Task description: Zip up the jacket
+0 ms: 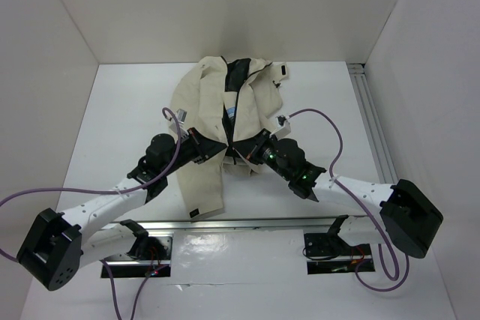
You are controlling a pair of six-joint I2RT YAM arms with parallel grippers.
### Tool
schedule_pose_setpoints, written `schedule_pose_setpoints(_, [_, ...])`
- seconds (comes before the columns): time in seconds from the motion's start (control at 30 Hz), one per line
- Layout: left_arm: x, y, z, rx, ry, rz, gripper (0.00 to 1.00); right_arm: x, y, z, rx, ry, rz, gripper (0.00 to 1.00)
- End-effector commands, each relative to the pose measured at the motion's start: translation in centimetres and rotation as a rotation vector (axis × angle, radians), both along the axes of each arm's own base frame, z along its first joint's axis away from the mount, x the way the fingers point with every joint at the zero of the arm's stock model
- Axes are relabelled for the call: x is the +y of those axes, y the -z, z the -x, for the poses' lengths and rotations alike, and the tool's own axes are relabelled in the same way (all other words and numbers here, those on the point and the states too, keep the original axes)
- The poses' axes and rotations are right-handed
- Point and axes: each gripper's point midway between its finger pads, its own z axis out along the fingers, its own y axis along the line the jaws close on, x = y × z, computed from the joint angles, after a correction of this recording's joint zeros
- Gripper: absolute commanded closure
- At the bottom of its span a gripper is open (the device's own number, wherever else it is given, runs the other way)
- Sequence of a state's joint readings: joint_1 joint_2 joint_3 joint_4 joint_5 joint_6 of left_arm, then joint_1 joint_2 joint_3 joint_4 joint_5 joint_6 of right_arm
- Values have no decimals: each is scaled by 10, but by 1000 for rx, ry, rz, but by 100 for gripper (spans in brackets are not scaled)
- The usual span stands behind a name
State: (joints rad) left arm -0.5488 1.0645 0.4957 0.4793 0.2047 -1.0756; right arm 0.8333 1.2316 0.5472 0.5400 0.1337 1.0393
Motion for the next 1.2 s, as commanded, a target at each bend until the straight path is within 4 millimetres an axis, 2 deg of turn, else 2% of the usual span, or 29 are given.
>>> schedule_pose_setpoints(0.0, [-1,-26,-3,-88,-6,35,100,3,-28,3,-67,-7,-89,100])
schedule_pose_setpoints(0.43, [2,-29,-4,-95,-16,49,100,-3,-29,-2,-64,12,-111,100])
schedule_pose_setpoints(0.73, [1,-22,-2,-80,-8,51,100,-6,-31,-5,-65,12,-131,100])
schedule_pose_setpoints(1.17, [0,-24,-1,-81,0,63,100,-3,-27,-5,-52,4,-132,100])
